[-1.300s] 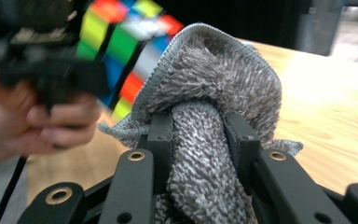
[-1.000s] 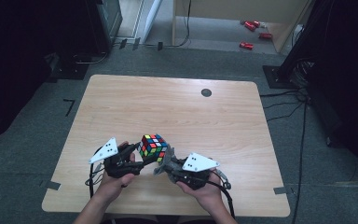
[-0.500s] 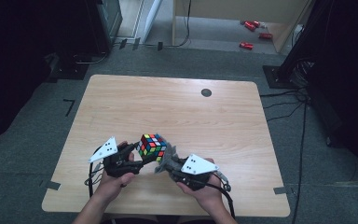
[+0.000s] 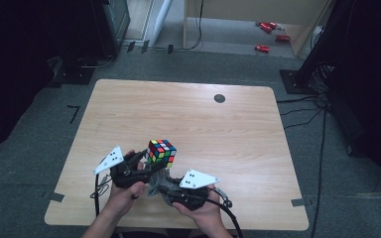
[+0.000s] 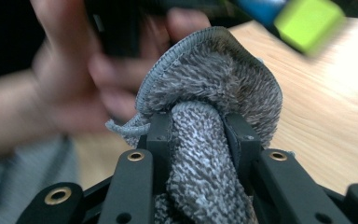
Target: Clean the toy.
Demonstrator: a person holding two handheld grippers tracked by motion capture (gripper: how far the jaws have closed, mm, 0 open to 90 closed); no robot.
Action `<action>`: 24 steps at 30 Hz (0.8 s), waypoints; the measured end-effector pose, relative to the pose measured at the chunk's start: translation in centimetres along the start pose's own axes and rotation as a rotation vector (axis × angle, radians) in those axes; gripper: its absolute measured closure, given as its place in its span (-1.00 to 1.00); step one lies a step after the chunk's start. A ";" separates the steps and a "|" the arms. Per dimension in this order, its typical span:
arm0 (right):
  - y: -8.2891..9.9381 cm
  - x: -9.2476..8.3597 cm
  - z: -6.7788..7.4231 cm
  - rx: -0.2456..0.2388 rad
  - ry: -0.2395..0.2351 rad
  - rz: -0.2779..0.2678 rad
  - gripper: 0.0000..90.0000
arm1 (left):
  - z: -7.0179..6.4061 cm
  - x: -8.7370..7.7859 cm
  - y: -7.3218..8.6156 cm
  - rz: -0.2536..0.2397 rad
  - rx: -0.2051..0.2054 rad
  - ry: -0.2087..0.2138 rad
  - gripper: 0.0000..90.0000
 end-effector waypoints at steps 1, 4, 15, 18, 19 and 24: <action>-0.2 -0.1 0.1 0.036 -0.011 -0.037 0.52 | -0.3 0.2 0.2 0.013 0.019 0.005 -0.24; -0.6 -1.0 -0.6 0.128 0.028 -0.114 0.51 | -0.8 0.4 0.4 0.015 0.027 0.012 -0.24; 0.7 -2.1 -2.6 0.320 0.089 -0.203 0.51 | -0.2 0.0 0.0 -0.017 -0.005 -0.018 -0.24; 0.0 -1.1 -1.0 0.279 0.010 -0.194 0.51 | -0.4 0.3 0.3 -0.004 0.010 -0.014 -0.24; -0.1 -1.1 -0.9 0.276 0.006 -0.196 0.50 | -0.5 0.2 0.3 -0.003 0.016 -0.013 -0.24; 0.4 -3.0 -3.1 0.428 0.105 -0.267 0.50 | -0.1 -0.2 -0.2 -0.030 0.003 -0.031 -0.24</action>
Point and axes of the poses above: each handheld gripper's, and its own axes: x roughly forward along the jaws, y roughly out of its underside, z roughly to its left, the point moved 4 cm from there along x, roughly forward along the jaws, and after that the axes turned 11 degrees about -y, right-handed, at the moved point
